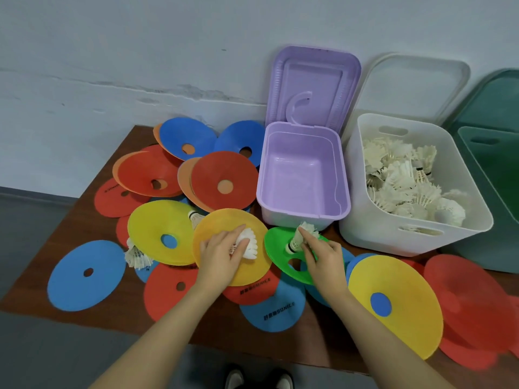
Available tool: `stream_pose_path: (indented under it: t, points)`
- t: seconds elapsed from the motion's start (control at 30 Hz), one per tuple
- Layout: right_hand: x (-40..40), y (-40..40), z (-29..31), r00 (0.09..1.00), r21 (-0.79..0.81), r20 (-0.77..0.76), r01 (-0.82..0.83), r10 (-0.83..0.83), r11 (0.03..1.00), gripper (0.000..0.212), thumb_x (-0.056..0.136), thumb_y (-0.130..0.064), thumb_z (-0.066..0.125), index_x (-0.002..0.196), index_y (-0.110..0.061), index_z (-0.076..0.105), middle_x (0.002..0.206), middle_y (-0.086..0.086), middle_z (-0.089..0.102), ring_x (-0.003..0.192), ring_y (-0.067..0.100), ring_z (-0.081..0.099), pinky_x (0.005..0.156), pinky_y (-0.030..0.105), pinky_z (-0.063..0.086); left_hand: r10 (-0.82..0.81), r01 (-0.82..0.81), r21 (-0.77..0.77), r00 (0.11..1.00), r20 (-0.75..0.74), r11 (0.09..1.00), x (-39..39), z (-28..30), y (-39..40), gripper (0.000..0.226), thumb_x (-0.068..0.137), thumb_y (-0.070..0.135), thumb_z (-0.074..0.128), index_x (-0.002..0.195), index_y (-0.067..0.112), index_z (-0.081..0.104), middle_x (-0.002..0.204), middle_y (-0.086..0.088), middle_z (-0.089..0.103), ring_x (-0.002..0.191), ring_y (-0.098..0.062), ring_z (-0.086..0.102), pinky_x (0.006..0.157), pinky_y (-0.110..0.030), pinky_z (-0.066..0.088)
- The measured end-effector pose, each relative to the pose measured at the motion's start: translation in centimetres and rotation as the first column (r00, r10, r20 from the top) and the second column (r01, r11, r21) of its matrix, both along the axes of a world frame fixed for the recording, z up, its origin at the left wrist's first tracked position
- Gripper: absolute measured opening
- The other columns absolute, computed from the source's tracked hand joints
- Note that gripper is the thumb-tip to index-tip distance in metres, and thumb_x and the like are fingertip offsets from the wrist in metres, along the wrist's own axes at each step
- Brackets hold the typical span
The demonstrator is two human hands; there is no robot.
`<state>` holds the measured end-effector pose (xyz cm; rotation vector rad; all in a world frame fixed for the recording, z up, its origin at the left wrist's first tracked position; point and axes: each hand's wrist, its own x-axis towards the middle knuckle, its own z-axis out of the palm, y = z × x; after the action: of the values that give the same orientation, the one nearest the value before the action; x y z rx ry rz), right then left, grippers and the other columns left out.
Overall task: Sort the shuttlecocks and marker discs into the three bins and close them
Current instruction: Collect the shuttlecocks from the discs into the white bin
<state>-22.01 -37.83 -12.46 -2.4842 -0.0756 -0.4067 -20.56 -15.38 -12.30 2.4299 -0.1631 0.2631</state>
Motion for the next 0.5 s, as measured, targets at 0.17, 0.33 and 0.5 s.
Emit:
stream_pose_path:
  t: [0.17,0.33,0.5]
  points:
    - [0.3,0.0,3.8,0.997,0.144,0.07,-0.034,0.024,0.989,0.036,0.091,-0.017,0.054,0.126,-0.018,0.057,0.077,0.001,0.065,0.073,0.014,0.053,0.08,0.032,0.042,-0.01,0.016,-0.034,0.985,0.173,0.999,1.4,4.0,-1.2,0.046,0.09,0.049,0.037,0.124,0.025,0.058,0.094,0.009,0.06,0.094,-0.014,0.054,0.08,-0.021,0.017]
    - [1.8,-1.5,9.1,0.972,0.245,0.226,-0.125,0.069,0.961,0.033,0.088,-0.015,0.055,0.121,-0.01,0.061,0.092,-0.007,0.065,0.084,0.004,0.056,0.074,0.026,0.048,-0.069,0.08,-0.025,0.952,0.299,0.997,4.4,8.5,-4.8,0.046,0.09,0.047,0.04,0.124,0.022,0.058,0.093,0.006,0.06,0.092,-0.011,0.049,0.078,-0.025,0.023]
    - [4.4,-6.4,12.0,0.959,0.269,0.28,-0.113,0.034,0.956,0.031,0.087,-0.011,0.055,0.117,-0.008,0.062,0.09,-0.008,0.062,0.081,-0.005,0.056,0.068,0.013,0.044,-0.113,0.09,0.074,0.895,0.432,0.993,7.8,12.2,-10.5,0.041,0.088,0.043,0.045,0.118,0.022,0.062,0.088,0.003,0.064,0.081,-0.022,0.059,0.074,-0.029,0.027]
